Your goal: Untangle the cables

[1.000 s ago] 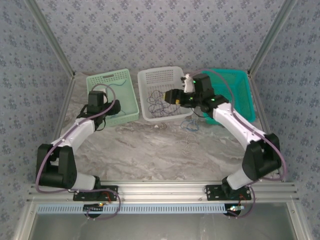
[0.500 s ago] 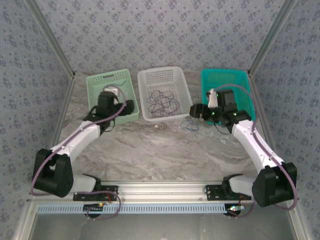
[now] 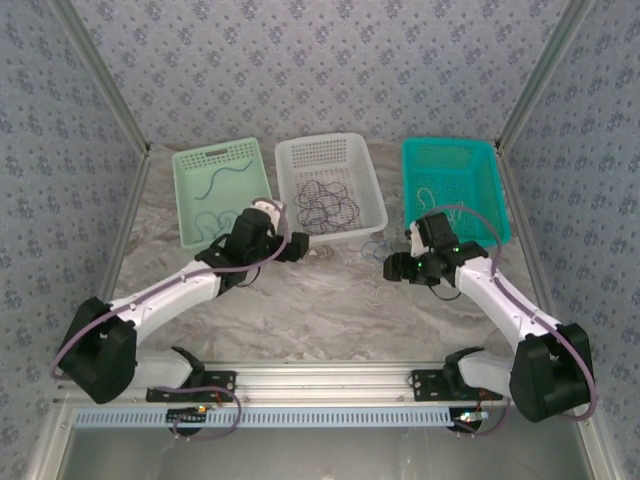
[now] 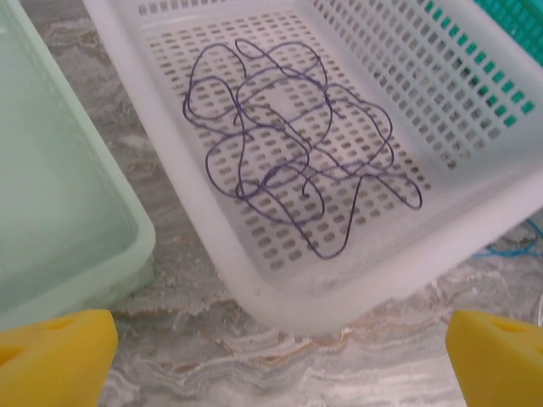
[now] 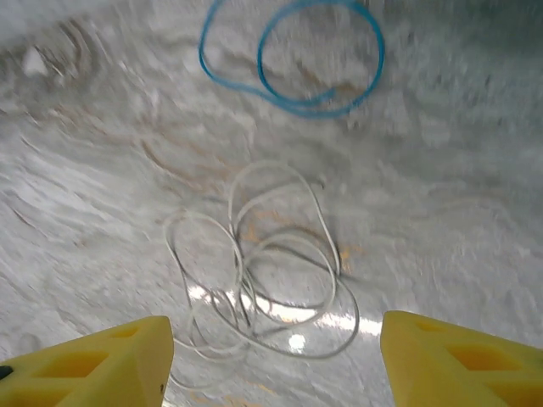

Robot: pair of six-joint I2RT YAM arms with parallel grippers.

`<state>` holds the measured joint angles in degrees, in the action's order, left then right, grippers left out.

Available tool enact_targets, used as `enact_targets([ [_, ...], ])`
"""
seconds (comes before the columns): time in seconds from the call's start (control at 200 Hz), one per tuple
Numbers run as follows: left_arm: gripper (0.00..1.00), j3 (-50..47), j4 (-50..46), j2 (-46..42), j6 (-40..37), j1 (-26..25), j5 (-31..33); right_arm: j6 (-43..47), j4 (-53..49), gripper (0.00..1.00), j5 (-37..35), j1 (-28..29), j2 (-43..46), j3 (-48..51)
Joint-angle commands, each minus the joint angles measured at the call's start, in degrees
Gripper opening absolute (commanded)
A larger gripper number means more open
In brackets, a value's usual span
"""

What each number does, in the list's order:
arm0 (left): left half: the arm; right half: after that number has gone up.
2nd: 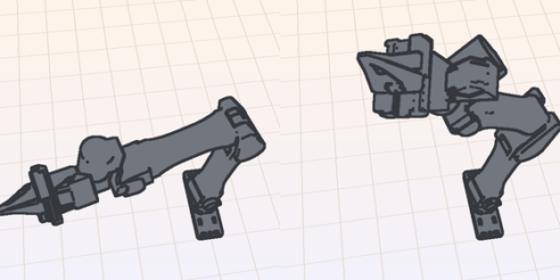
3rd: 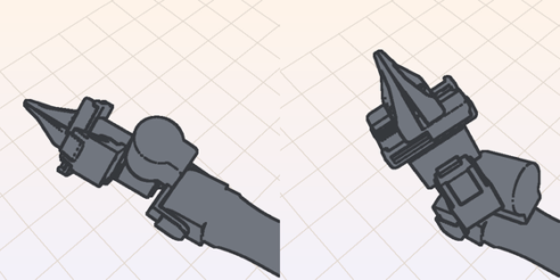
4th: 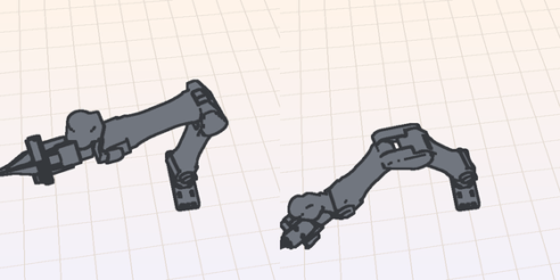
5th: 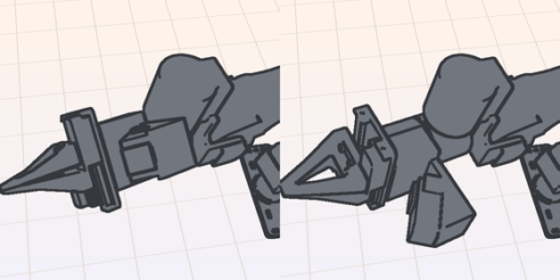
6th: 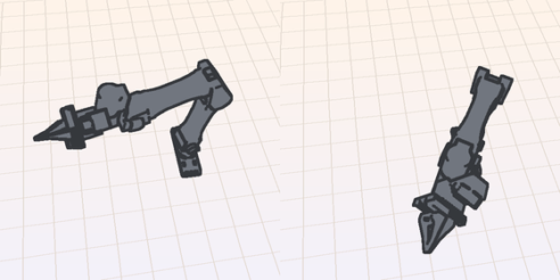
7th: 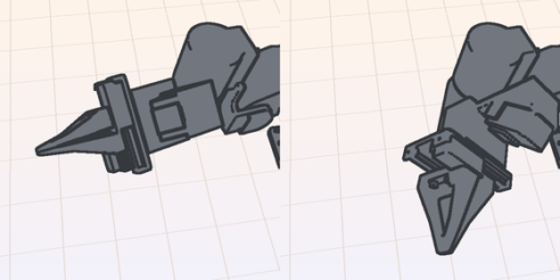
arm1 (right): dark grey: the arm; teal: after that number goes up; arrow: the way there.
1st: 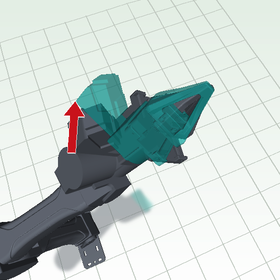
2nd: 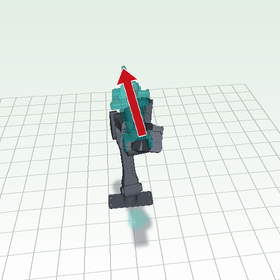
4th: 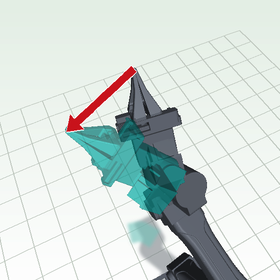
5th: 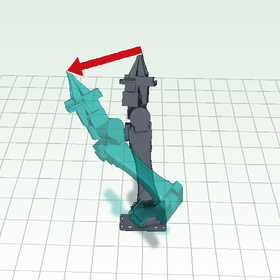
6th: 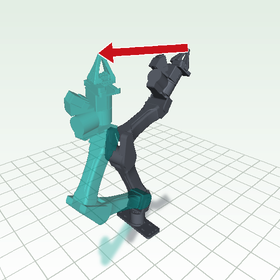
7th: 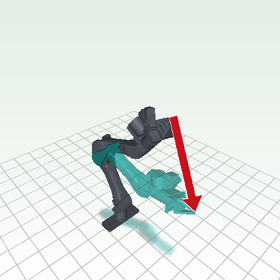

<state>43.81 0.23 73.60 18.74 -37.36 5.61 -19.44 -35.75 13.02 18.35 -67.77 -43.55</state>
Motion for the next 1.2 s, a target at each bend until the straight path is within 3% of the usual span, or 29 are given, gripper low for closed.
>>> enact_targets([
  [0.0, 0.99, -1.75, 1.97, -2.79, 0.99, -0.63, 0.65, 0.22, -1.43, 0.67, -2.47, 2.67, 2.22, 1.37],
  [0.305, 0.99, -2.72, 1.53, -3.40, 1.31, -0.84, 0.12, -1.05, -4.86, 0.59, -15.50, 13.74, 1.28, 0.04],
  [0.415, 0.99, -2.42, 1.83, -3.12, 1.38, -0.84, -0.15, -0.89, -5.95, 0.47, -19.01, 14.61, -0.14, -0.08],
  [0.69, 0.99, -2.50, 1.89, -2.91, 1.38, -0.78, -0.33, 1.95, -2.13, 0.55, -19.85, 16.20, -5.71, -0.24],
  [0.894, 0.99, -2.72, 1.61, -3.20, 1.80, -0.85, -0.16, 1.65, -0.41, 0.53, -21.83, 16.53, -12.15, -3.89],
  [0.974, 0.99, -2.88, 1.53, -3.47, 2.04, -0.81, -0.10, 0.80, 0.66, 0.44, -22.79, 16.58, -14.12, -4.48],
  [1.099, 0.99, -3.20, 1.09, -4.11, 2.15, -0.95, -0.03, 0.00, 0.50, 0.13, -25.43, 17.75, -13.40, -4.45],
  [1.194, 0.99, -3.76, 1.13, -4.61, 2.34, -0.93, 0.03, 0.53, 0.46, 0.02, -25.28, 19.22, -8.84, -3.26],
])
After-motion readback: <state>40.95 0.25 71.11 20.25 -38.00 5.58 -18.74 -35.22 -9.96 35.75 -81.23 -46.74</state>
